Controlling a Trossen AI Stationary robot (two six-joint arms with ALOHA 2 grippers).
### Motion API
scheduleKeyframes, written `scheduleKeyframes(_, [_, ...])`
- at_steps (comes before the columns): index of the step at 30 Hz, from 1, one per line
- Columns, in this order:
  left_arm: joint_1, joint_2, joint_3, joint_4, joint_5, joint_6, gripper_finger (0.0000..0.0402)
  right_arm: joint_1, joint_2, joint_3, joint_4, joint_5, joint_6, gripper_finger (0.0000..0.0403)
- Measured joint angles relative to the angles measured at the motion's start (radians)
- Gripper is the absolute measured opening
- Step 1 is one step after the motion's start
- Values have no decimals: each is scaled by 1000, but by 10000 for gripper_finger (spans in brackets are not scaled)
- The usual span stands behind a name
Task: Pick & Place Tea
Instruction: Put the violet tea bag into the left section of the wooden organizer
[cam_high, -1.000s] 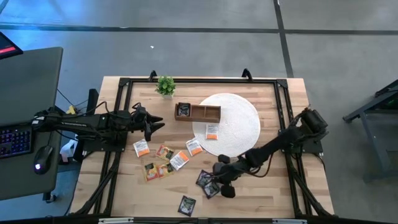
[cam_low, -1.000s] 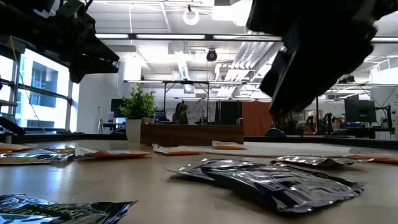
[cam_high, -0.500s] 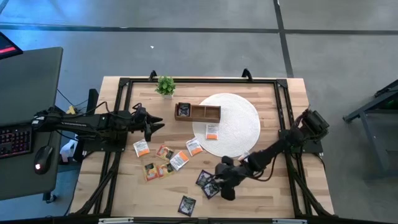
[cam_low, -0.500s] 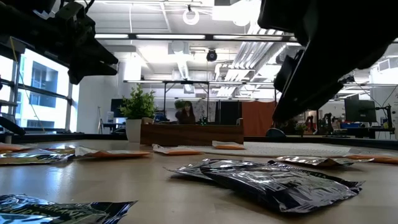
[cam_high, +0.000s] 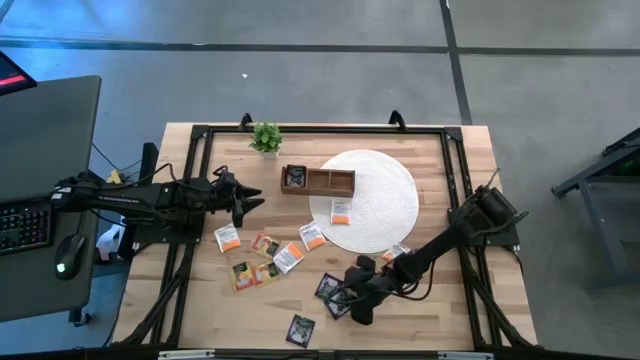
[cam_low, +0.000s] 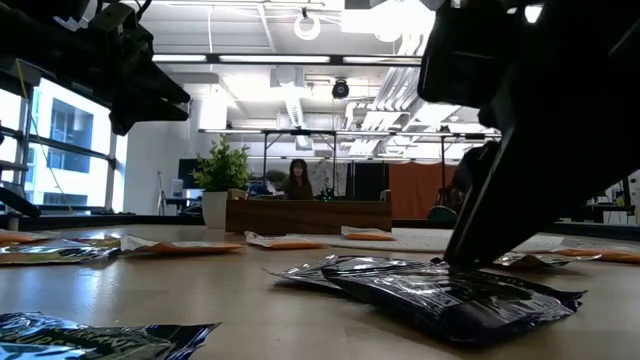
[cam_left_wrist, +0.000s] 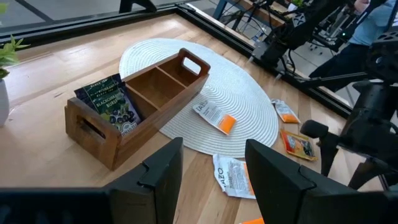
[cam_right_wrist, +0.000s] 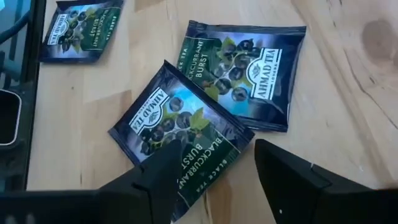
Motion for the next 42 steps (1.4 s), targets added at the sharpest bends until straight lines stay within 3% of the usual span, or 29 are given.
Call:
scheduleKeyframes(5, [0, 0, 0, 0, 0, 2, 172, 9, 39, 3, -23, 54, -156, 163])
scheduleKeyframes(10, [0, 0, 0, -1, 0, 2, 172, -22, 45, 1, -33, 88, -258, 62])
scheduleKeyframes(13, [0, 0, 0, -19, 7, -1, 172, -60, 25, 0, -39, 31, -235, 10])
scheduleKeyframes(17, [0, 0, 0, -39, 16, -1, 172, -98, -51, -6, -104, -35, -309, 15])
scheduleKeyframes(20, [0, 0, 0, -46, 16, -1, 172, -148, -142, -9, -138, 48, -443, 3])
scheduleKeyframes(22, [0, 0, 0, -44, 16, 7, 172, -196, -202, -4, -117, 166, -561, 7])
scheduleKeyframes(25, [0, 0, 0, -44, 17, 36, 172, -304, -230, -4, -22, 246, -843, 3])
scheduleKeyframes(28, [0, 0, 0, -38, 17, 73, 172, -444, -209, -6, 174, 224, -1108, 3])
scheduleKeyframes(32, [0, 0, 0, -38, -1, 105, 172, -636, -129, 32, 330, 84, -1313, 2])
scheduleKeyframes(37, [0, 0, 0, -39, -7, 106, 172, -775, 12, 253, 193, -18, -1469, 1])
scheduleKeyframes(40, [0, 0, 0, -39, -7, 106, 172, -804, 98, 418, -40, -93, -1476, 1])
scheduleKeyframes(42, [0, 0, 0, -42, -5, 104, 172, -809, 144, 509, -217, -67, -1471, 1])
